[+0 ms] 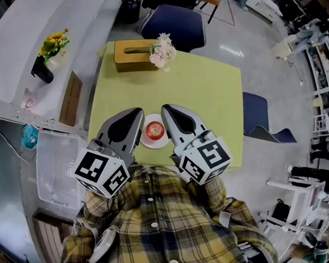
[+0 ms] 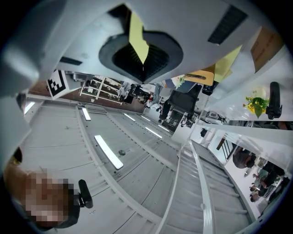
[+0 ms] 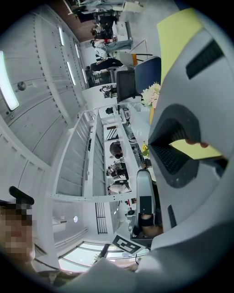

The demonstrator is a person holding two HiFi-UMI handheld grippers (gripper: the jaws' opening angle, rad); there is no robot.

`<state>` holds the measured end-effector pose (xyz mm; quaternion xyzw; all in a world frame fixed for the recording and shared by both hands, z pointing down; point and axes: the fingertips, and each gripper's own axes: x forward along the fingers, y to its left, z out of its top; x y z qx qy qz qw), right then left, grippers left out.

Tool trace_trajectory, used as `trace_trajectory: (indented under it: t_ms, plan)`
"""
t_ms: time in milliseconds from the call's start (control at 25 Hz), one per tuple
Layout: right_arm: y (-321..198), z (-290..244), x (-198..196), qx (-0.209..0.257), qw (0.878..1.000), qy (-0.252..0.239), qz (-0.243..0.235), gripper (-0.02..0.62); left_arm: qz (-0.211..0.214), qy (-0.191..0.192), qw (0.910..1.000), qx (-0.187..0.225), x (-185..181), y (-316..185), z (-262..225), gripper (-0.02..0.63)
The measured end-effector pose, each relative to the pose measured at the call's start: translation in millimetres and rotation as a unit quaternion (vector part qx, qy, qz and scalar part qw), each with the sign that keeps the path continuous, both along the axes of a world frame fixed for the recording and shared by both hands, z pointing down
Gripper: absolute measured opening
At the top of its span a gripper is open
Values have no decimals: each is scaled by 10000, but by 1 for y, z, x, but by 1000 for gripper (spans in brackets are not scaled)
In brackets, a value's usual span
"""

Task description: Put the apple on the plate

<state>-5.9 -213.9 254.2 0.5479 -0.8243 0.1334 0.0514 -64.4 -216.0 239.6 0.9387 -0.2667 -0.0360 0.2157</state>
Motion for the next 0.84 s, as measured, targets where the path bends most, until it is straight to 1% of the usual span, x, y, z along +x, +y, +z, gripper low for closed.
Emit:
trace_trajectory:
  t_ms: [840]
  plan:
    - [3,5,-2,-80,10000,39,13,-5,71,-48,10000,-49,0,5,4,8]
